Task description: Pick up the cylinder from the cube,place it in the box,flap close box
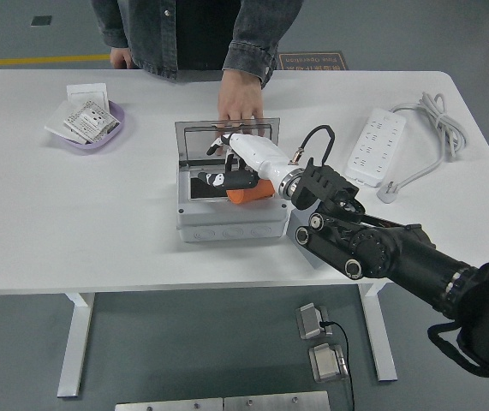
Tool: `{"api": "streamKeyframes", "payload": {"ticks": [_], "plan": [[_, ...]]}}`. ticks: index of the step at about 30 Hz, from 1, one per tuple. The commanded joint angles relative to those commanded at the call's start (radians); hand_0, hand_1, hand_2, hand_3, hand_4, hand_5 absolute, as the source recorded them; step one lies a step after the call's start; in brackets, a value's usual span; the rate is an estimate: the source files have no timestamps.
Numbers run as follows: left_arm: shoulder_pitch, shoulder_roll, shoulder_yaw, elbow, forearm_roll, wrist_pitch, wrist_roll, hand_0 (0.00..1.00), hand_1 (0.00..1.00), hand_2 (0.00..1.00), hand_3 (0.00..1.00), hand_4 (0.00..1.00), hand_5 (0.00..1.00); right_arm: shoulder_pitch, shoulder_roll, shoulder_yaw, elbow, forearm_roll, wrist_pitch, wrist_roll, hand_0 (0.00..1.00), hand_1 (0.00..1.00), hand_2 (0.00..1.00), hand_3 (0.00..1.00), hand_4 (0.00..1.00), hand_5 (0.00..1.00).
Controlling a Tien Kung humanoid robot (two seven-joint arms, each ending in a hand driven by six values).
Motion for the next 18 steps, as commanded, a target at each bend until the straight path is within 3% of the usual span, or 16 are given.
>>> {"api": "streamKeyframes", "payload": {"ticks": [1, 2, 7, 8, 18], "plan": [[0.000, -0.001, -0.001, 0.000, 0.001, 0.000, 0.000, 0.691, 0.701, 0.569, 0.652, 0.744, 0.529, 0.000, 0.000, 0.001, -0.001, 0.000, 0.000, 0.001, 0.590, 0.325, 0.410, 0.720, 0.839, 0.616], [0.000, -0.001, 0.000, 0.000, 0.002, 0.000, 0.000, 0.690, 0.701, 0.565, 0.648, 0.742, 0.523, 0.001, 0.000, 0.002, -0.002, 0.001, 0.000, 0.001, 0.705, 0.569, 0.524, 0.723, 0.844, 0.615], [-0.001, -0.003, -0.002, 0.000, 0.006, -0.001, -0.001, 0.690, 0.701, 0.565, 0.648, 0.742, 0.523, 0.001, 0.000, 0.006, -0.003, 0.002, -0.001, 0.004, 0.705, 0.569, 0.524, 0.723, 0.844, 0.615], [-0.001, -0.003, -0.002, 0.000, 0.006, -0.001, -0.001, 0.690, 0.700, 0.566, 0.647, 0.741, 0.522, 0.001, 0.000, 0.007, -0.002, 0.001, -0.002, 0.004, 0.750, 0.660, 0.610, 0.724, 0.850, 0.616], [0.010, -0.005, 0.001, 0.000, 0.006, -0.001, -0.004, 0.690, 0.699, 0.565, 0.647, 0.740, 0.521, -0.010, 0.000, 0.019, 0.018, 0.003, -0.002, -0.003, 0.777, 0.682, 0.662, 0.728, 0.869, 0.635]]}}
